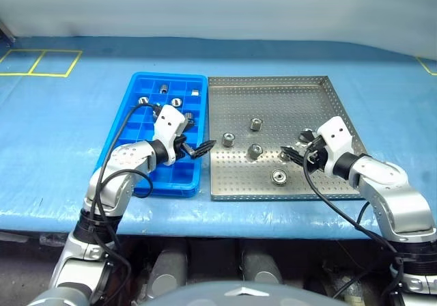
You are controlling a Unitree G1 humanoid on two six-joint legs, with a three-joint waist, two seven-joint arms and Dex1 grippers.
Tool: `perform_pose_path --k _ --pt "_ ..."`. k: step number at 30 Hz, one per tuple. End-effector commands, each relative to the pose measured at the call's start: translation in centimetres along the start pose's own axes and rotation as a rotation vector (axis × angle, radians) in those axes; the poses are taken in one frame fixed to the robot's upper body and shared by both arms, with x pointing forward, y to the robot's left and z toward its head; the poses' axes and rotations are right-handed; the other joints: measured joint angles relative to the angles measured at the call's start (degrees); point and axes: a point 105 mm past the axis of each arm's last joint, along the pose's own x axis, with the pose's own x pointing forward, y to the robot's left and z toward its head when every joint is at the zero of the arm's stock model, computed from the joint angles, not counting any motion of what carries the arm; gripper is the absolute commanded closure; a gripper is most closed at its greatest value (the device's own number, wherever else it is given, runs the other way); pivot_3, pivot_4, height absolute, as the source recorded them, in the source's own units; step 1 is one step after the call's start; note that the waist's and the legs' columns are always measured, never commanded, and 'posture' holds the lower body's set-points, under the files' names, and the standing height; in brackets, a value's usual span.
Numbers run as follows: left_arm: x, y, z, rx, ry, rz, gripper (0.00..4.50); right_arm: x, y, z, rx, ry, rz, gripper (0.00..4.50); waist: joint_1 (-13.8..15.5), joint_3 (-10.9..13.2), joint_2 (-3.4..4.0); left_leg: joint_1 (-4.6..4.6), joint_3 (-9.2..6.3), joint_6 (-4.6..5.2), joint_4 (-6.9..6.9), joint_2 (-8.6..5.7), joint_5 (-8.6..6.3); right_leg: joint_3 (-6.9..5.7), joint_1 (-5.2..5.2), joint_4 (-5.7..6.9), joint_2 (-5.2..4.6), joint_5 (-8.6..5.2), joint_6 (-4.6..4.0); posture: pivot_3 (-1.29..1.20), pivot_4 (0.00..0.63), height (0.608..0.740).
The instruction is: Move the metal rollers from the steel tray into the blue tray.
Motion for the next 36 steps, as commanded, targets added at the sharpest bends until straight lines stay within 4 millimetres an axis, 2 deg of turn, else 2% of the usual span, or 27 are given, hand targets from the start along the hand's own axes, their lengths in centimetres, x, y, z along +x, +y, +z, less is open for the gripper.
perform_pose_path --k 1,19,25,31,36 --pt "-0.4 0.0 1.4 0.021 -0.047 0.003 0.00 -0.3 -0.2 1.1 -0.022 -0.034 -0.010 0.81 0.0 0.0 0.00 0.00 0.00 0.00 0.00 0.00 0.00 0.00 0.00 0.00 0.00 0.00 0.00 -0.01 0.150 0.740" --pt "-0.4 -0.1 0.9 0.031 -0.019 -0.008 0.00 -0.5 -0.2 1.4 -0.026 -0.059 -0.045 0.81 0.0 0.0 0.00 0.00 0.00 0.00 0.00 0.00 0.00 0.00 0.00 0.00 0.00 0.00 0.00 -0.01 0.150 0.740" --pt "0.0 -0.7 1.6 0.048 -0.030 -0.030 0.00 0.1 0.4 1.7 -0.024 -0.086 -0.049 0.81 0.1 0.0 0.00 0.00 -0.01 0.00 0.00 0.00 0.00 0.00 0.00 0.00 0.00 0.00 0.00 0.00 0.150 0.740" --pt "2.7 -2.1 2.3 0.122 0.020 -0.106 0.00 -0.2 1.1 2.6 -0.047 -0.135 -0.075 0.81 0.3 0.0 0.00 -0.01 -0.01 0.00 0.02 -0.01 0.00 0.00 0.01 0.00 0.00 0.00 0.01 -0.05 0.150 0.740" --pt "5.7 -1.4 1.3 0.182 0.141 -0.063 0.00 -0.7 1.7 2.9 -0.051 -0.162 -0.109 0.81 -0.1 0.0 0.00 -0.02 -0.02 0.00 0.01 -0.02 0.00 0.01 0.00 -0.01 0.04 0.00 0.01 -0.10 0.150 0.740"
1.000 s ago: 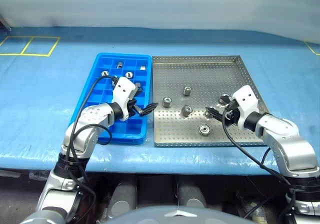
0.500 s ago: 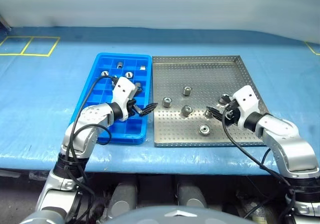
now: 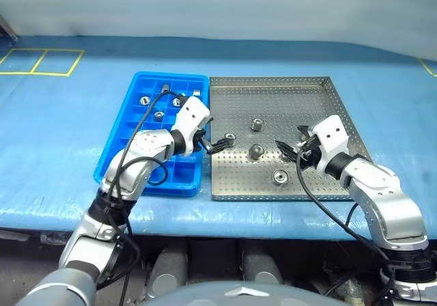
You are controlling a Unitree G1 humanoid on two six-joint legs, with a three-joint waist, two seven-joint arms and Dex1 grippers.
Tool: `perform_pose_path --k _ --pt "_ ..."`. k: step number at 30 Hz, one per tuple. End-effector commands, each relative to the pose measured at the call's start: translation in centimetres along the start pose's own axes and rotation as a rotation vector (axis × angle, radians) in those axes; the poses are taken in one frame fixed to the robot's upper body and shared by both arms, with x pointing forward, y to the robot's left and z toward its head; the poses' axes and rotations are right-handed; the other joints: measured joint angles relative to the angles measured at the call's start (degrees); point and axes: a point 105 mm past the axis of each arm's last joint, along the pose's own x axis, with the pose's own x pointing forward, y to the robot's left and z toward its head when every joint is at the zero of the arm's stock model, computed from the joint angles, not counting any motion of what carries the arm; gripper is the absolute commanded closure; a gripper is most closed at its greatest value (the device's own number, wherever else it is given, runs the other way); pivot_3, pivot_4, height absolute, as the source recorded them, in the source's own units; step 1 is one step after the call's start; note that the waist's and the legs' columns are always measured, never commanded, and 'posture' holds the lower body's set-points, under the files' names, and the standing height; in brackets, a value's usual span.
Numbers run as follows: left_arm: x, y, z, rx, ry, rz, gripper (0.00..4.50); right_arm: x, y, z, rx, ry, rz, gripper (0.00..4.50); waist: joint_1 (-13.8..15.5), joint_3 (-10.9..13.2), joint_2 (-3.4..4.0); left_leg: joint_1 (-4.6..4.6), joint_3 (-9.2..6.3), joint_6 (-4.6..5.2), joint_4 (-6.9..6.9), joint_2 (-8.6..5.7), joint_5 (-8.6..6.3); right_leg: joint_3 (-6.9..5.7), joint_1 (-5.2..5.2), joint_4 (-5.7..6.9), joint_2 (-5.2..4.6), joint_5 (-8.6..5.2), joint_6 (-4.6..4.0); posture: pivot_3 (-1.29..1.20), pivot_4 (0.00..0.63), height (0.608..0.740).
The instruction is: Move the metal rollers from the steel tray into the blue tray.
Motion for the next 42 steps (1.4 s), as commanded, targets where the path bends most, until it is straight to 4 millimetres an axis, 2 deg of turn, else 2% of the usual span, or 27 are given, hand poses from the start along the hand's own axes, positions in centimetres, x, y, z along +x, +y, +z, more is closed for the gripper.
perform_pose_path --k 1,7,14,17,20,21,26,28,32,42 --pt "1.6 0.3 -0.3 0.050 0.065 0.021 0.00 -0.6 0.1 1.4 -0.028 -0.062 -0.033 0.81 -0.2 0.0 0.00 0.00 0.01 0.00 0.00 0.00 0.00 0.01 0.00 0.00 0.00 0.00 0.00 -0.10 0.150 0.740" --pt "4.0 0.3 -1.7 0.100 0.179 0.015 0.00 -1.0 0.7 1.1 -0.019 -0.072 -0.049 0.81 -1.4 0.0 0.01 0.01 0.03 0.00 -0.01 0.00 0.00 0.05 -0.02 0.01 0.01 0.01 0.01 -0.15 0.150 0.740" --pt "4.1 1.4 -2.9 0.109 0.261 0.073 0.00 -1.2 0.7 0.8 -0.009 -0.072 -0.072 0.81 -2.7 0.0 0.01 0.03 0.03 0.00 -0.02 0.04 0.00 0.08 -0.04 0.02 0.05 0.01 0.01 -0.15 0.150 0.740" --pt "3.9 1.6 -3.3 0.109 0.284 0.078 0.60 -1.1 0.8 0.8 -0.006 -0.074 -0.078 0.77 -3.0 0.0 0.02 0.04 0.03 0.00 -0.03 0.07 0.00 0.09 -0.04 0.04 0.08 0.01 0.01 -0.14 0.150 0.740" --pt "3.8 1.6 -3.6 0.119 0.302 0.071 1.66 -0.7 0.9 1.0 -0.004 -0.082 -0.077 0.77 -3.2 0.0 0.02 0.08 0.04 0.00 -0.03 0.08 0.00 0.11 -0.04 0.09 0.10 0.01 0.01 -0.13 0.150 0.740" --pt "3.7 1.5 -3.7 0.123 0.305 0.070 1.83 -0.6 0.9 1.0 -0.003 -0.086 -0.076 0.77 -3.3 0.0 0.03 0.09 0.03 0.00 -0.03 0.08 0.00 0.12 -0.04 0.10 0.10 0.01 0.01 -0.13 0.150 0.740" --pt "3.6 1.3 -3.8 0.126 0.314 0.055 1.83 0.2 1.5 1.4 -0.027 -0.098 -0.064 0.77 -3.3 0.0 0.04 0.10 0.04 0.00 -0.04 0.10 0.00 0.14 -0.04 0.11 0.14 0.01 0.01 -0.12 0.150 0.740" --pt "3.5 1.3 -3.9 0.120 0.314 0.053 2.21 0.5 2.0 1.7 -0.016 -0.117 -0.054 0.77 -3.3 0.0 0.04 0.10 0.03 0.00 -0.07 0.11 0.00 0.14 -0.05 0.10 0.15 0.00 0.01 -0.12 0.150 0.740" --pt "2.9 1.5 -3.4 0.095 0.293 0.046 3.33 1.4 2.7 1.4 -0.005 -0.117 -0.046 0.77 -3.3 0.0 0.04 0.10 0.01 0.00 -0.10 0.12 0.00 0.15 -0.06 0.10 0.18 0.00 0.00 -0.12 0.150 0.740" --pt "1.8 2.2 -2.5 0.071 0.257 0.058 3.33 2.2 3.5 1.2 -0.004 -0.117 0.004 0.77 -3.2 0.0 0.05 0.10 0.00 0.00 -0.09 0.14 0.00 0.16 -0.06 0.12 0.21 0.01 0.01 -0.10 0.150 0.740"
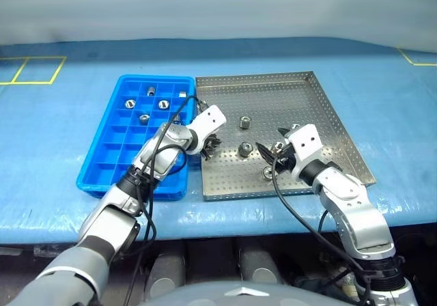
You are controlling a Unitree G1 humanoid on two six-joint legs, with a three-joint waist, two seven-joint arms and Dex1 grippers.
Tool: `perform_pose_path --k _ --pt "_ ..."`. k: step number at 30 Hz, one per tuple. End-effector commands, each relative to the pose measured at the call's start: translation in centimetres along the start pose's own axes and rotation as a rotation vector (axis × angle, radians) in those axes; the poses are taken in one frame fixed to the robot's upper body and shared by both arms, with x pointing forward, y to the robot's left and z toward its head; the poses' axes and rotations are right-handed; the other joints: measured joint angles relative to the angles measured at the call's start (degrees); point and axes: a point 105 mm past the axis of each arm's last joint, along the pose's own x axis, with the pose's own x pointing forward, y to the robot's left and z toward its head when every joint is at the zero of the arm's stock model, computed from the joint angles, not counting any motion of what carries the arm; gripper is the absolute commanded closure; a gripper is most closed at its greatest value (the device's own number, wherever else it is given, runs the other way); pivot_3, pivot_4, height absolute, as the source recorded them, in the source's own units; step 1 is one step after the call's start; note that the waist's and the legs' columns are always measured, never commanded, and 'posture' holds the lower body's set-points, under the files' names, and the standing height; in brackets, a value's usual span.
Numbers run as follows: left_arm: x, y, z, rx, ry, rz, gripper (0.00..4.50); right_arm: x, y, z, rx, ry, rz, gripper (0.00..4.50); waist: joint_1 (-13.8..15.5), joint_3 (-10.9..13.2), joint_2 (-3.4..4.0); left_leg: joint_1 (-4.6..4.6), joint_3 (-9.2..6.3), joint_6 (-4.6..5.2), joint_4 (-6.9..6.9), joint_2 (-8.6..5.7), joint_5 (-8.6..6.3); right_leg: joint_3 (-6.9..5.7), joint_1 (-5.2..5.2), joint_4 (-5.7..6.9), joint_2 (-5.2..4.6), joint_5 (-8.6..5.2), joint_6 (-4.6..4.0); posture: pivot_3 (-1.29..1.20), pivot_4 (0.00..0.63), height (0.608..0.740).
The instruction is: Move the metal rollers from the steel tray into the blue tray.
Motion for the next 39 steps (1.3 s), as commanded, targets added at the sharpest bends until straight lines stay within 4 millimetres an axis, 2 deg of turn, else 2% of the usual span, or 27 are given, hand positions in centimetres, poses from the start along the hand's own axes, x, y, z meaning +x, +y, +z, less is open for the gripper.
perform_pose_path --k 1,5,7,10,18,22,29,35,39 --pt "-0.9 0.9 0.6 -0.024 -0.038 0.027 3.33 0.2 -0.1 1.1 -0.026 -0.047 0.000 0.77 0.0 0.0 0.00 0.00 0.00 0.00 0.00 0.00 0.00 0.00 0.00 0.00 0.00 0.00 0.00 -0.08 0.150 0.740" --pt "-1.0 0.5 1.5 -0.058 -0.091 0.006 3.33 0.5 0.1 1.4 -0.030 -0.056 0.010 0.77 0.1 0.0 0.00 0.00 0.00 0.00 0.00 0.00 0.00 0.00 0.00 0.00 0.00 0.00 0.00 -0.09 0.150 0.740" --pt "-1.2 0.2 2.4 -0.075 -0.145 -0.014 3.65 0.6 0.2 1.4 -0.030 -0.056 0.013 0.77 0.2 0.0 0.00 -0.01 -0.02 0.00 0.00 0.00 0.00 0.00 0.00 0.00 0.00 0.01 0.01 -0.09 0.150 0.740" --pt "-1.7 -0.1 3.4 -0.113 -0.201 -0.044 3.73 0.5 0.3 1.2 -0.029 -0.053 0.012 0.77 0.6 0.0 0.00 -0.06 -0.03 0.00 0.00 -0.01 0.00 0.00 -0.03 -0.01 0.00 0.01 0.02 -0.09 0.150 0.740" --pt "-4.2 1.7 4.6 -0.159 -0.299 0.002 3.73 0.6 0.5 1.0 -0.020 -0.049 0.011 0.77 0.8 0.0 0.00 -0.05 -0.03 -0.01 0.01 -0.01 0.00 0.00 -0.02 -0.02 0.00 0.02 0.03 -0.08 0.150 0.740" --pt "-6.1 3.7 4.5 -0.168 -0.314 0.108 3.73 0.8 0.9 1.2 -0.017 -0.056 0.031 0.77 0.9 0.0 0.00 -0.05 -0.04 -0.01 0.01 -0.01 0.01 0.00 -0.02 -0.02 0.00 0.03 0.03 -0.07 0.150 0.740" --pt "-10.7 7.9 1.1 -0.245 -0.275 0.417 3.73 0.8 1.6 2.0 0.003 -0.097 0.110 0.77 1.2 0.0 0.00 -0.03 -0.09 -0.01 -0.01 0.00 0.01 -0.02 -0.01 0.00 0.01 0.03 0.04 0.01 0.150 0.740" --pt "-13.9 10.0 -3.5 -0.382 -0.199 0.687 3.73 0.5 1.9 2.5 0.024 -0.120 0.156 0.77 3.0 0.0 -0.02 -0.04 -0.13 -0.02 0.00 -0.01 0.01 -0.05 0.02 -0.03 0.01 0.03 0.02 0.07 0.150 0.740" --pt "-14.4 10.1 -5.8 -0.431 -0.136 0.760 3.73 0.7 1.8 2.2 0.016 -0.099 0.168 0.77 4.2 0.0 -0.02 -0.03 -0.16 -0.08 0.00 -0.01 0.04 -0.09 0.04 -0.01 0.01 0.03 0.01 0.09 0.150 0.740"
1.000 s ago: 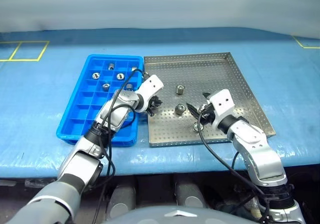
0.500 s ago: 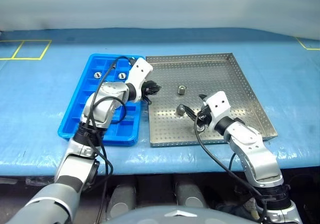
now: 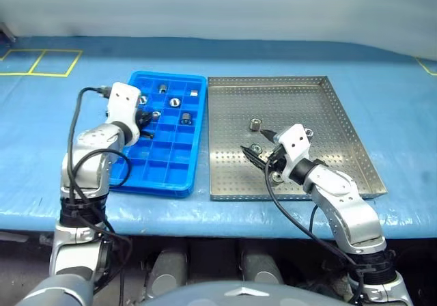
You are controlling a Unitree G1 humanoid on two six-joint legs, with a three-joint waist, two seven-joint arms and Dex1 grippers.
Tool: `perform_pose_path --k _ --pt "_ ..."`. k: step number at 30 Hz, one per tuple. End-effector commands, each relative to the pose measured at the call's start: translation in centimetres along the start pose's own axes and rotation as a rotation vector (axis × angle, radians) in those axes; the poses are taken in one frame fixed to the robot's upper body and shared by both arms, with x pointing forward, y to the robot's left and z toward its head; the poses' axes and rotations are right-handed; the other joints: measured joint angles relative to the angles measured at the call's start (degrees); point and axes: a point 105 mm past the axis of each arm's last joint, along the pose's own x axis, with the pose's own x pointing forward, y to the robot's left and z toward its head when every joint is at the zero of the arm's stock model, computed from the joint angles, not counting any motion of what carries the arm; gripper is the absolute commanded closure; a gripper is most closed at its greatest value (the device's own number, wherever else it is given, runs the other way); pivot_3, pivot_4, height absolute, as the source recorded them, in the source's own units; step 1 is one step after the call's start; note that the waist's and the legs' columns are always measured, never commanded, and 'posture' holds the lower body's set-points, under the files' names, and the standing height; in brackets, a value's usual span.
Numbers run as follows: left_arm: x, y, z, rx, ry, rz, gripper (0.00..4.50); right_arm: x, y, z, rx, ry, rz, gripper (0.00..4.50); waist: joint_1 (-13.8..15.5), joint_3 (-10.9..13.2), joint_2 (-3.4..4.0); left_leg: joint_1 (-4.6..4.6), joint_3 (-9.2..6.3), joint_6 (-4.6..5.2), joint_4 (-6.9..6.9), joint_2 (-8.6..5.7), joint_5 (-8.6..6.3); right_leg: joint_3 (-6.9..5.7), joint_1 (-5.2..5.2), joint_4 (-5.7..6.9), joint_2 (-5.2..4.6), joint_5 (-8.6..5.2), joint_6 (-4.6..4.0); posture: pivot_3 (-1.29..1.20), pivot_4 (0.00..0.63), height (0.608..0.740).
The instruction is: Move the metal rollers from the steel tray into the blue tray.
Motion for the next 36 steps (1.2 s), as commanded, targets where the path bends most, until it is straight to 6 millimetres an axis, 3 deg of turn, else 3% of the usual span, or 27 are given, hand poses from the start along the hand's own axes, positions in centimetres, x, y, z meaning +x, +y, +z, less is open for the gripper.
perform_pose_path --k 1,5,13,17,19,22,26,27,31,36 --pt "-0.7 1.1 0.4 0.011 -0.030 0.088 3.73 0.0 -0.4 1.2 -0.026 -0.039 0.002 0.77 0.6 0.0 -0.01 0.00 -0.01 -0.02 0.00 0.00 0.01 -0.01 0.00 0.00 0.00 -0.01 -0.01 0.10 0.150 0.740" --pt "0.1 1.7 -0.4 -0.022 -0.015 0.147 3.73 0.2 -0.8 1.2 -0.010 -0.039 -0.010 0.77 1.5 0.0 -0.04 -0.01 -0.06 -0.12 0.01 -0.02 0.07 -0.04 0.04 -0.01 0.00 0.00 -0.02 0.12 0.150 0.740" --pt "1.8 0.4 -0.9 -0.015 -0.002 0.136 3.73 0.3 -0.6 1.0 -0.019 -0.026 -0.004 0.77 2.1 0.0 -0.04 -0.01 -0.09 -0.16 0.00 -0.03 0.09 -0.06 0.04 0.00 0.00 0.01 -0.04 0.10 0.150 0.740" --pt "2.2 -0.1 -0.6 -0.020 -0.017 0.149 2.49 0.2 -0.8 0.7 -0.026 -0.011 -0.018 0.77 2.1 0.0 -0.04 -0.01 -0.08 -0.16 0.00 -0.03 0.09 -0.06 0.05 -0.01 -0.01 0.01 -0.04 0.10 0.150 0.740" --pt "2.3 -1.7 0.7 -0.065 -0.087 0.086 1.86 0.2 -0.9 0.6 -0.031 -0.006 -0.025 0.77 2.1 0.0 -0.04 -0.03 -0.09 -0.16 0.00 -0.03 0.09 -0.06 0.04 -0.02 0.00 0.01 -0.04 0.08 0.150 0.740" --pt "2.1 -5.4 2.9 -0.079 -0.191 -0.090 1.86 -0.1 -1.3 0.6 -0.033 -0.005 -0.053 0.77 2.3 0.0 -0.05 -0.06 -0.10 -0.17 0.00 -0.03 0.10 -0.08 0.04 -0.04 -0.01 0.01 -0.04 0.07 0.150 0.740" --pt "0.4 -13.4 4.7 -0.044 -0.251 -0.517 1.86 -1.1 -2.1 -0.1 -0.081 0.070 -0.104 0.77 2.3 0.0 -0.05 -0.08 -0.08 -0.18 0.01 -0.06 0.10 -0.07 0.05 -0.08 -0.03 0.01 -0.05 0.04 0.150 0.740" --pt "0.0 -14.4 4.8 -0.035 -0.255 -0.577 1.86 -1.3 -2.1 -0.1 -0.084 0.074 -0.106 0.77 2.1 0.0 -0.05 -0.09 -0.06 -0.18 0.01 -0.08 0.10 -0.06 0.04 -0.08 -0.04 0.01 -0.05 0.02 0.150 0.740" --pt "-0.6 -18.6 3.7 0.111 -0.196 -0.772 1.86 -3.0 -2.7 -0.5 -0.110 0.130 -0.145 0.77 0.8 0.0 -0.03 -0.07 -0.04 -0.17 -0.02 -0.06 0.09 -0.05 0.02 -0.08 -0.04 -0.01 -0.07 -0.02 0.150 0.740" --pt "0.9 -21.2 1.7 0.243 -0.124 -0.836 1.86 -5.0 -3.6 -1.2 -0.138 0.203 -0.220 0.77 -0.4 0.0 -0.02 -0.04 0.02 -0.16 0.04 -0.05 0.09 -0.01 0.03 -0.05 -0.04 -0.02 -0.07 -0.09 0.150 0.740"
